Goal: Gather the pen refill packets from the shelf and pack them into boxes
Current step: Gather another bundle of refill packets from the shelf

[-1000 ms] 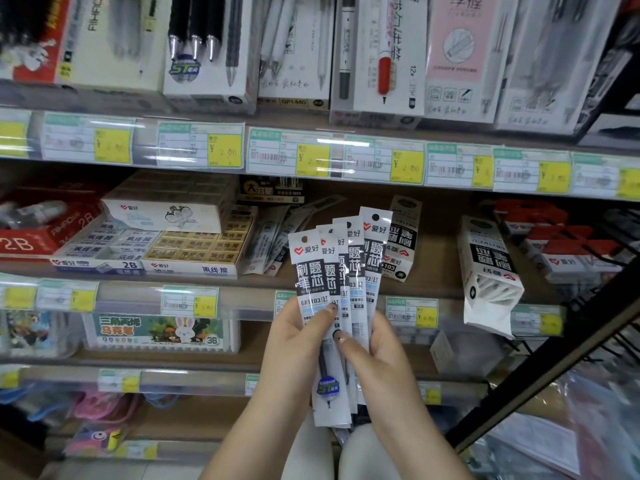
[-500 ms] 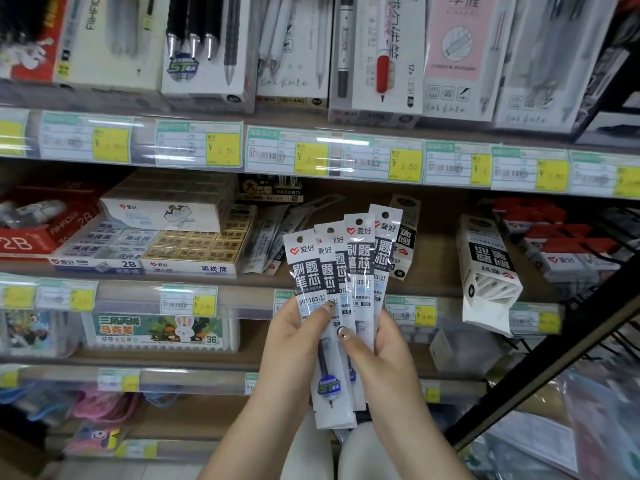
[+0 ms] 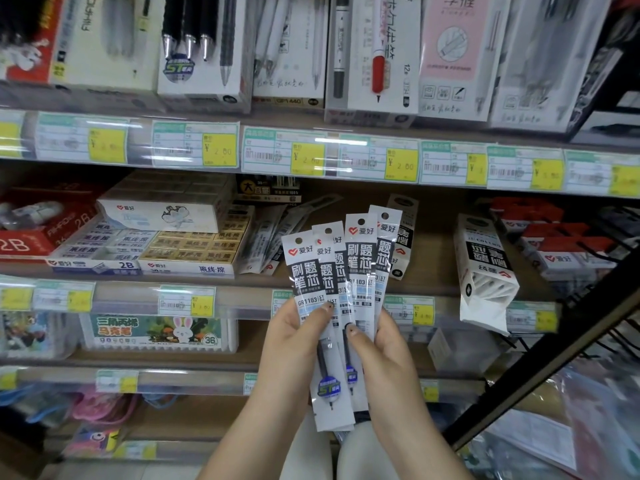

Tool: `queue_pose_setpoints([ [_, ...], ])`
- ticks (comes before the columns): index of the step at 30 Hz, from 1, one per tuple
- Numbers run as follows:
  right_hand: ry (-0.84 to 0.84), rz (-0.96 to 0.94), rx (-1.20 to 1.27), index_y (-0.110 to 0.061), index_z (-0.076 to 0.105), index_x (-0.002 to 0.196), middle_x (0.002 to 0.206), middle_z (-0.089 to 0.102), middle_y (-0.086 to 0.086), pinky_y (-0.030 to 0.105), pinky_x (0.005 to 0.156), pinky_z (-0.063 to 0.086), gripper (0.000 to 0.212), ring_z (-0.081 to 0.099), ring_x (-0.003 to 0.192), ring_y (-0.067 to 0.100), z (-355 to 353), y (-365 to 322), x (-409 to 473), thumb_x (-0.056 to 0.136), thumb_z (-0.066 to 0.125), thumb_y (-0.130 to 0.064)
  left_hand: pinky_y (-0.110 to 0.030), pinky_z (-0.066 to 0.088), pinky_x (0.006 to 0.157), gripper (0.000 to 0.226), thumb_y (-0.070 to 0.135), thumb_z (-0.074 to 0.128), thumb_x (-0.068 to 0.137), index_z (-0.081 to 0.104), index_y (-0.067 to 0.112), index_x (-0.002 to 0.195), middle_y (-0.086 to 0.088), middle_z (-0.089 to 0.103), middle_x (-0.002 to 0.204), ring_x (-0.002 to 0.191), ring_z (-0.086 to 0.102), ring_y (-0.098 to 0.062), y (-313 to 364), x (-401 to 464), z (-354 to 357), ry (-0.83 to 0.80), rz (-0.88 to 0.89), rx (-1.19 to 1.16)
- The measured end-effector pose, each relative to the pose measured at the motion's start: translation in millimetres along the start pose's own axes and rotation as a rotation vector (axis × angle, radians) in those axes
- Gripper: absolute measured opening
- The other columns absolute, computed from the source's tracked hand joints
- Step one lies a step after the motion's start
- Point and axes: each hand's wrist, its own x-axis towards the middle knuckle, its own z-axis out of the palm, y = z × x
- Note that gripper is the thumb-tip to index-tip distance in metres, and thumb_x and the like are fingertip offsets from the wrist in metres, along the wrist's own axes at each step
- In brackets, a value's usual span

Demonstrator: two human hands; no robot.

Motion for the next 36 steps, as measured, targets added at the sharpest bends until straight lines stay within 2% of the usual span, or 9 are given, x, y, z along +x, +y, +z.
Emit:
queue_pose_setpoints([
  [5,-0.009,-0.004,-0.031,-0.020,0.058,0.113,0.107,0.072,-0.004,0.021,0.075,0.054,0.035,0.067,0.099,0.012,-1.4,-0.5,-0.2,0.094,0.044,0.005,-0.051,0.053,0.086,0.019,0.003,0.051,0.092,0.067,0.010,0.099,-0.015,0.073,0.097,0.091,0.069,-0.033,-0.1,-0.4,0.6,-0.003,-0.002,-0.003],
  [10,0.009,0.006,-0.007,-0.019,0.060,0.113,0.107,0.072,-0.002,0.025,0.079,0.055,0.034,0.068,0.099,0.014,-0.2,-2.2,-0.9,0.095,0.043,0.003,-0.044,0.055,0.079,0.018,0.004,0.052,0.092,0.068,0.011,0.096,-0.015,0.073,0.096,0.087,0.070,-0.031,-0.3,-0.5,0.7,-0.009,0.003,-0.011],
  [12,0.018,0.028,0.034,-0.019,0.062,0.110,0.102,0.073,-0.001,0.024,0.073,0.055,0.032,0.069,0.095,0.014,-0.9,-3.8,-1.3,0.097,0.040,0.000,-0.043,0.055,0.077,0.018,0.004,0.051,0.092,0.068,0.010,0.095,-0.016,0.073,0.095,0.085,0.069,-0.031,0.1,0.4,1.4,-0.012,0.000,-0.017],
  [14,0.025,0.039,0.039,-0.019,0.063,0.108,0.099,0.074,-0.001,0.021,0.068,0.054,0.032,0.070,0.091,0.014,-1.5,-4.9,-1.8,0.098,0.038,-0.002,-0.044,0.055,0.078,0.018,0.004,0.051,0.092,0.068,0.011,0.094,-0.016,0.073,0.095,0.084,0.070,-0.031,0.7,1.1,2.0,-0.013,0.003,-0.014],
  [19,0.041,0.036,0.004,-0.022,0.063,0.108,0.101,0.073,0.001,0.026,0.073,0.055,0.034,0.069,0.094,0.018,-1.2,-5.6,-0.7,0.098,0.037,-0.002,-0.049,0.053,0.083,0.018,0.006,0.053,0.092,0.070,0.014,0.090,-0.016,0.073,0.095,0.085,0.069,-0.031,0.9,1.7,2.7,-0.009,-0.003,-0.005],
  [23,0.043,0.056,-0.002,-0.022,0.062,0.110,0.101,0.073,0.001,0.026,0.072,0.055,0.034,0.069,0.093,0.017,-1.2,-5.1,-0.9,0.099,0.037,-0.003,-0.047,0.053,0.080,0.021,0.006,0.054,0.091,0.071,0.017,0.085,-0.015,0.073,0.093,0.082,0.070,-0.029,0.9,2.1,2.3,-0.008,-0.002,-0.005],
  [26,0.047,0.066,-0.003,-0.020,0.062,0.107,0.092,0.074,-0.008,0.017,0.065,0.052,0.031,0.070,0.086,0.007,-0.3,-9.5,-3.0,0.099,0.038,-0.003,-0.045,0.054,0.079,0.023,0.006,0.053,0.092,0.072,0.018,0.084,-0.015,0.073,0.093,0.081,0.070,-0.029,0.7,2.4,1.0,-0.012,-0.007,-0.011],
  [30,0.066,0.057,0.006,-0.035,0.052,0.085,0.061,0.060,-0.039,-0.003,0.053,0.039,0.031,0.055,0.062,-0.025,-0.2,-16.3,-6.7,0.100,0.037,-0.012,-0.045,0.055,0.080,0.022,0.006,0.053,0.092,0.071,0.017,0.086,-0.014,0.074,0.094,0.083,0.070,-0.029,0.3,2.8,1.4,-0.014,-0.005,-0.013],
  [36,0.096,0.075,0.009,-0.033,0.056,0.084,0.066,0.065,-0.034,0.001,0.055,0.043,0.035,0.060,0.066,-0.020,-1.3,-13.6,-4.4,0.100,0.037,-0.009,-0.044,0.055,0.079,0.018,0.006,0.052,0.092,0.068,0.014,0.092,-0.013,0.074,0.095,0.084,0.071,-0.029,-1.8,3.3,2.2,-0.016,0.004,-0.024],
])
